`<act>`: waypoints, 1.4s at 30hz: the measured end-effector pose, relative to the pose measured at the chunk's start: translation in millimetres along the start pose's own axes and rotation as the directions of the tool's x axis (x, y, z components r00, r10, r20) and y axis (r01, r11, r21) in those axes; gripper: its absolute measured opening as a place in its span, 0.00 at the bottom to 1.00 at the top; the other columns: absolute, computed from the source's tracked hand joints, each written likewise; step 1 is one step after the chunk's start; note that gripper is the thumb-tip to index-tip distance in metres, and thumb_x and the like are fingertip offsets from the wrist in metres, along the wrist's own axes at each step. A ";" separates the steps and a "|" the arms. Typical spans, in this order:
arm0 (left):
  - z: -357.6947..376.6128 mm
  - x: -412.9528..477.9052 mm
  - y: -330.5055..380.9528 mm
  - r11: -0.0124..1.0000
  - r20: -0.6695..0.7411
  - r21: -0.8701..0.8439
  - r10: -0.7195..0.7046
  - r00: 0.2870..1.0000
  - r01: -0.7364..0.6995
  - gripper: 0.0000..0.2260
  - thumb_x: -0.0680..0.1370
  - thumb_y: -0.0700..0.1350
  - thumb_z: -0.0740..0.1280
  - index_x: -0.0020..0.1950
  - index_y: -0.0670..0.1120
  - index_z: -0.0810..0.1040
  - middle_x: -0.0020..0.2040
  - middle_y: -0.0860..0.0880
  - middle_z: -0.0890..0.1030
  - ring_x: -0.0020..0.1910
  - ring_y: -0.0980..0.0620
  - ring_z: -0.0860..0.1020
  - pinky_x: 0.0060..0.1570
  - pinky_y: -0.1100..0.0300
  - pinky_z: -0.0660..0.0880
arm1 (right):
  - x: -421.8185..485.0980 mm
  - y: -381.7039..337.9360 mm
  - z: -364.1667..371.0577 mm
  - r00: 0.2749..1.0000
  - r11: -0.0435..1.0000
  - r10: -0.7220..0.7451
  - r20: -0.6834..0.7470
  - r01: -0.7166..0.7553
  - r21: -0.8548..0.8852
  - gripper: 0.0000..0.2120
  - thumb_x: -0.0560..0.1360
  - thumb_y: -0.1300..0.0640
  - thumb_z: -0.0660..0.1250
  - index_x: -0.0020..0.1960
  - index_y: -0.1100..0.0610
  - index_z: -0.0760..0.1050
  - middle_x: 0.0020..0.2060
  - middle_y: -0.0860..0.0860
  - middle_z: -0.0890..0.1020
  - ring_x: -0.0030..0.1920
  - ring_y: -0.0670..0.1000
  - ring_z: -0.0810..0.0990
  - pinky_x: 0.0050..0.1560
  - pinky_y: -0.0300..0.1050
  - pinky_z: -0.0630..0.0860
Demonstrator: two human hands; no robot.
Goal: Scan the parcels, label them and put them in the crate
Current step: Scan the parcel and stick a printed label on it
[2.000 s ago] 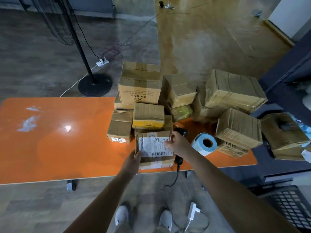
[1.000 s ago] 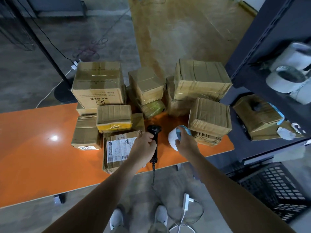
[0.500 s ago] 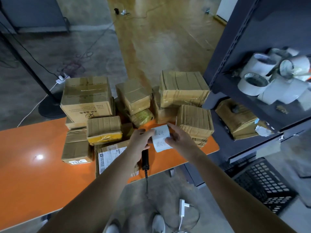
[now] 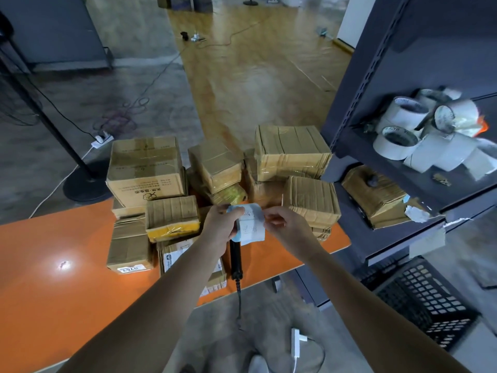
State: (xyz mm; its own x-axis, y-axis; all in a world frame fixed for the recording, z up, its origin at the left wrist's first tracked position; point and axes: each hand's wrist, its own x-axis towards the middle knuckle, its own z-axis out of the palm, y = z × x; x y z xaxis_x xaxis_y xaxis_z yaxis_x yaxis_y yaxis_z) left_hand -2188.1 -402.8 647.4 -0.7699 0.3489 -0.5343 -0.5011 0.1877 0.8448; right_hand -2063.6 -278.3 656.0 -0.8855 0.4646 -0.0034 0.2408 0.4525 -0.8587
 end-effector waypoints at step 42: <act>-19.3 1.0 15.0 0.994 -0.071 -0.087 -0.067 0.995 0.061 0.06 0.73 0.42 0.73 0.48 0.47 0.78 0.43 0.45 0.82 0.41 0.50 0.80 0.28 0.62 0.73 | -6.1 -37.1 -9.7 0.977 0.984 -0.175 -0.118 0.176 -0.005 0.11 0.78 0.66 0.66 0.43 0.51 0.74 0.51 0.54 0.77 0.49 0.32 0.75 0.47 0.23 0.67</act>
State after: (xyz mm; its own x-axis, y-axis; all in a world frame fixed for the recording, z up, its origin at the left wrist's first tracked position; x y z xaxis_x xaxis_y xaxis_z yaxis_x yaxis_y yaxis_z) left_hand -2204.0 -417.3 658.9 -0.7607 0.2699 -0.5903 -0.5793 0.1280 0.8050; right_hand -2063.3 -290.5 692.8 -0.8608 0.4646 0.2077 0.0831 0.5309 -0.8433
